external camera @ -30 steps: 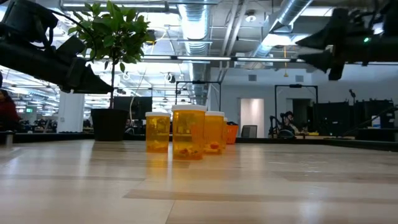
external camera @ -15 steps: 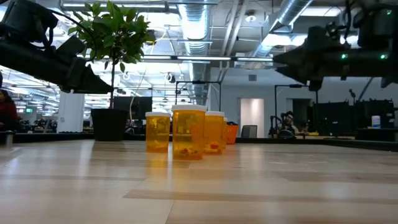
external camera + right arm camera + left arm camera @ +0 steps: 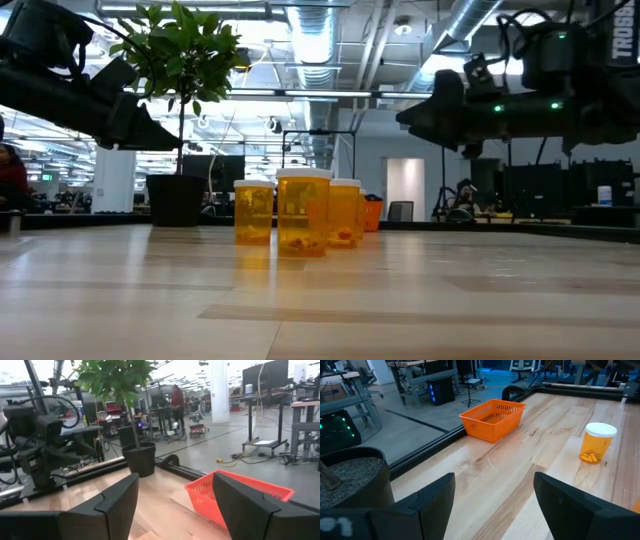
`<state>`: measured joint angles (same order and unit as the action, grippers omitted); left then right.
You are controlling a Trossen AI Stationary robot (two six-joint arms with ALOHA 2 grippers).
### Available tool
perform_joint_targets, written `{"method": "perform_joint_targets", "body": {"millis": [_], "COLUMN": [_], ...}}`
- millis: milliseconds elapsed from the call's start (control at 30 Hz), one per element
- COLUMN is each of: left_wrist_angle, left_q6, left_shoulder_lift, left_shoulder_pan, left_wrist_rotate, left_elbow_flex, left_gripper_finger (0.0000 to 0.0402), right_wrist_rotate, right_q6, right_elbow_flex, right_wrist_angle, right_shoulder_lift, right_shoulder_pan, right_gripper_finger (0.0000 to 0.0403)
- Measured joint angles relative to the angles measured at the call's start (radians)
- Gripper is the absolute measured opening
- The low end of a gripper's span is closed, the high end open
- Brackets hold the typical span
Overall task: Pick and place pill bottles into a basket
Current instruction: Put the orange pill bottle into the orange bin
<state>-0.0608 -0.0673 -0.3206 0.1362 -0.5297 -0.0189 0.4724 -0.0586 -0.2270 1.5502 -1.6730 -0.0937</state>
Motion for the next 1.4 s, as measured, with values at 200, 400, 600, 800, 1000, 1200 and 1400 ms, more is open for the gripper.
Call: {"method": "perform_joint_targets", "body": {"millis": [200, 400, 600, 800, 1000, 1200, 1400], "left_wrist_angle": [0.0, 0.0, 0.0, 0.0, 0.0, 0.0, 0.0], "left_q6": [0.0, 0.0, 0.0, 0.0, 0.0, 0.0, 0.0], "left_shoulder_lift": [0.0, 0.0, 0.0, 0.0, 0.0, 0.0, 0.0], "left_shoulder_pan": [0.0, 0.0, 0.0, 0.0, 0.0, 0.0, 0.0], "left_wrist_rotate": [0.0, 0.0, 0.0, 0.0, 0.0, 0.0, 0.0], "left_elbow_flex": [0.0, 0.0, 0.0, 0.0, 0.0, 0.0, 0.0], "left_gripper_finger": [0.0263, 0.0263, 0.0263, 0.0263, 0.0263, 0.0263, 0.0263], "right_wrist_rotate": [0.0, 0.0, 0.0, -0.002, -0.029, -0.031, -0.112], "right_q6": [0.04, 0.041, 0.039, -0.019, -0.012, 0.008, 0.017], "right_elbow_flex": [-0.03, -0.036, -0.037, -0.037, -0.037, -0.038, -0.089], "right_wrist_angle": [-0.001, -0.001, -0.006, -0.074, -0.158, -0.187, -0.272], "right_shoulder_lift": [-0.065, -0.134, -0.164, -0.165, -0.165, -0.165, -0.165], "right_shoulder_pan": [-0.003, -0.007, -0.006, -0.001, 0.024, 0.05, 0.054], "right_gripper_finger": [0.0249, 0.0249, 0.0249, 0.0249, 0.0249, 0.0249, 0.0249]}}
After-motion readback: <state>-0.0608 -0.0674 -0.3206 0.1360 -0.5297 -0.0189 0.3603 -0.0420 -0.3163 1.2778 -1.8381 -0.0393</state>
